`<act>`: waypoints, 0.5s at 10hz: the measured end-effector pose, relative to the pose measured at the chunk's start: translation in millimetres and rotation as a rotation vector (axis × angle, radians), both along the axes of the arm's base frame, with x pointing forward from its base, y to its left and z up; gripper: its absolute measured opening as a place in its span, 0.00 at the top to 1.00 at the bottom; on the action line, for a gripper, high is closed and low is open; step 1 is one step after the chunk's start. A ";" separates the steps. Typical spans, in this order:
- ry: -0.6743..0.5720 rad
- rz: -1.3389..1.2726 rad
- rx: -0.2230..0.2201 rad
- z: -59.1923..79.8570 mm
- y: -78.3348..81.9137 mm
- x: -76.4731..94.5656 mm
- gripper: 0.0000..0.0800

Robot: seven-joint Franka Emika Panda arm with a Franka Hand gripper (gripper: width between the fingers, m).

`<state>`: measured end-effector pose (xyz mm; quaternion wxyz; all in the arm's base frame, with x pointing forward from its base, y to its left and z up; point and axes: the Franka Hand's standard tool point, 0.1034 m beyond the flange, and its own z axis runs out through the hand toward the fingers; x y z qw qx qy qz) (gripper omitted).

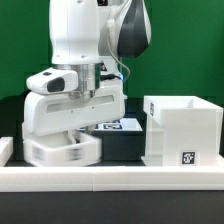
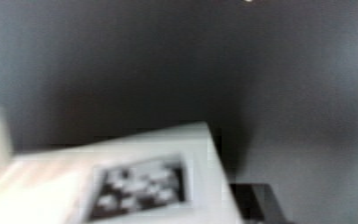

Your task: Assemble drawer

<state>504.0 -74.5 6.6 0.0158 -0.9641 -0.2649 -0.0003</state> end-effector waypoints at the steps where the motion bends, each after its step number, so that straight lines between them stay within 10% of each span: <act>1: 0.000 0.002 0.000 0.3 0.8 0.3 0.95; 5: -0.014 0.003 0.002 20.7 13.6 6.8 0.95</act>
Offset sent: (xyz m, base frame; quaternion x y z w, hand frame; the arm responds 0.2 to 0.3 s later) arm -0.0046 0.0104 0.0240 -0.0044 -0.0170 0.0134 0.9998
